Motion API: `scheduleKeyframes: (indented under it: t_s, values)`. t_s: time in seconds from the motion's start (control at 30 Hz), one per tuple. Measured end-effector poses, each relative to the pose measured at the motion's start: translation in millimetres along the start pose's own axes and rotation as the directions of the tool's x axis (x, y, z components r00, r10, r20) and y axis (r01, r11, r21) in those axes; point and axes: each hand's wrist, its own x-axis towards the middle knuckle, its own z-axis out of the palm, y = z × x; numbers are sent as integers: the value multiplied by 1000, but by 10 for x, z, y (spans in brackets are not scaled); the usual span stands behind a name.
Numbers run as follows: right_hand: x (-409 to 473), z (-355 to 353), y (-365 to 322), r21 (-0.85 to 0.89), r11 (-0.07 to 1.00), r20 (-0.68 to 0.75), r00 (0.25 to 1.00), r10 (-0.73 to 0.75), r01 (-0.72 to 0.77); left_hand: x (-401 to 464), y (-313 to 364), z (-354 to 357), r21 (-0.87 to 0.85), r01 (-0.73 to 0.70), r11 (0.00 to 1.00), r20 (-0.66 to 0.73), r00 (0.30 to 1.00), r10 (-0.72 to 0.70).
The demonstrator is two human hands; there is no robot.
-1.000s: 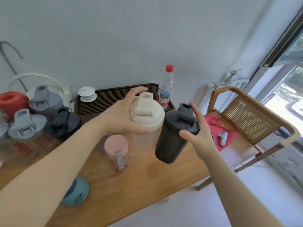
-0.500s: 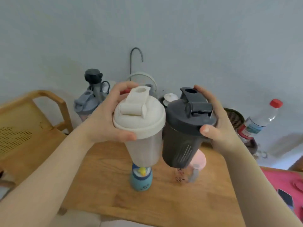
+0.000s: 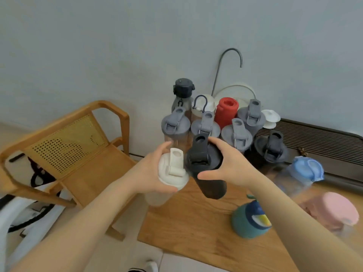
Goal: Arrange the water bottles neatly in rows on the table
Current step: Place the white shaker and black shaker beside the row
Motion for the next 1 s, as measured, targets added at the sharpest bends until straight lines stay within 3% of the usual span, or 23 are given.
scheduleKeyframes:
  t_s: [0.13, 0.23, 0.4, 0.53, 0.63, 0.73, 0.87, 0.93, 1.0]
  values:
    - [179, 376, 142, -19, 992, -55, 991, 121, -122, 128, -489, -18, -16, 28, 999, 20, 999, -27]
    - [220, 530, 293, -38, 983, -143, 975, 173, -180, 290, -694, -72, -161, 30, 987, 52, 998, -22]
    - [190, 586, 359, -7, 970, -200, 951, 236, -242, 473, -822, -49, -227, -3, 974, 223, 973, 55]
    - [213, 613, 364, 21, 956, -206, 935, 290, -292, 454, -952, 123, -235, -61, 970, 141, 985, 96]
    - [195, 685, 375, 80, 935, -249, 901, 355, -346, 371, -1011, 265, -138, 5, 990, 188, 982, 21]
    - [163, 737, 362, 83, 927, -269, 887, 375, -366, 319, -962, 369, 91, -66, 994, 256, 966, 41]
    - [133, 731, 326, 78, 922, -266, 883, 387, -380, 292, -918, 439, 388, -140, 911, 366, 930, -13]
    - [110, 717, 330, 87, 918, -260, 881, 396, -387, 285, -891, 439, 428, -165, 888, 412, 911, -29]
    - [76, 703, 330, 104, 919, -263, 880, 395, -381, 288, -870, 366, 322, -132, 937, 425, 905, -18]
